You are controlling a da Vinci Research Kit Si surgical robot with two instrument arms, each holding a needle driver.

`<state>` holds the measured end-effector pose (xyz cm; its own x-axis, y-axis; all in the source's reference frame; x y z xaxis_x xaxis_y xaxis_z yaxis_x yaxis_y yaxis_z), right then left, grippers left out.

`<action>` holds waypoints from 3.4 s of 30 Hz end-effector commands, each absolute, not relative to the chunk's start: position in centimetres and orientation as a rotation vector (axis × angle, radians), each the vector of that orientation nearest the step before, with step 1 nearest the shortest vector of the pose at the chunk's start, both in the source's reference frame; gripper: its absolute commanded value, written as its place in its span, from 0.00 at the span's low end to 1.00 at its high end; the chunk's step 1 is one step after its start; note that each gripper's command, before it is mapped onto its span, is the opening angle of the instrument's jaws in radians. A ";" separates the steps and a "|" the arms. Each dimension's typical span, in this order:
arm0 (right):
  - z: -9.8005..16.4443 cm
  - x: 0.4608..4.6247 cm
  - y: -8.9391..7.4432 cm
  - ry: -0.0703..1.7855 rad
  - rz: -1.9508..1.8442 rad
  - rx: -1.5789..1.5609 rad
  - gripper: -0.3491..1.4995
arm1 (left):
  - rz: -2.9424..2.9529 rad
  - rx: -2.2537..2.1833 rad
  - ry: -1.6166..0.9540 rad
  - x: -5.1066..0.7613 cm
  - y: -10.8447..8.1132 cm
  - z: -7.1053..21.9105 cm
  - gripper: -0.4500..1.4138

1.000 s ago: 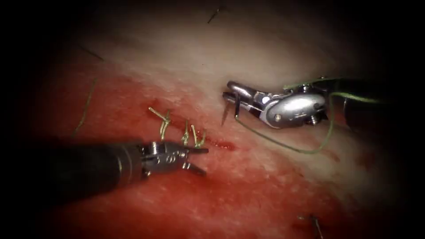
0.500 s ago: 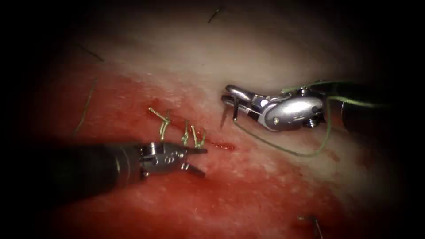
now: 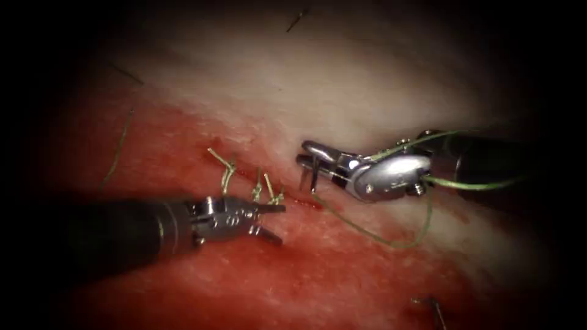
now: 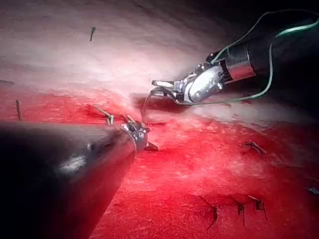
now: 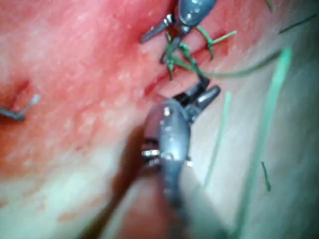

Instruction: Wound Closure

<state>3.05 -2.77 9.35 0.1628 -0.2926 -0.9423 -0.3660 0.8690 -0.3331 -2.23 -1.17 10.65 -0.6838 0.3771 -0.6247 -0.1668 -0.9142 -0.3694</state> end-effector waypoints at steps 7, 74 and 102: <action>9.6 3.13 -3.2 1.426 0.029 -0.583 0.00 | 2.605 -1.059 -0.410 -2.29 -1.2 10.7 0.37; 9.1 3.05 -2.7 1.434 0.139 -0.590 0.00 | 2.601 -1.084 -0.435 -2.47 -1.3 10.8 0.34; 9.0 3.07 -2.5 1.466 0.160 -0.506 0.00 | 2.603 -1.084 -0.440 -2.45 -1.3 10.9 0.34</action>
<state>2.99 -2.52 8.98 0.1195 -0.1969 -0.9731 -0.4021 0.8865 -0.2288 -2.40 -1.31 10.79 -0.6765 0.3737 -0.6346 -0.1446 -0.9123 -0.3830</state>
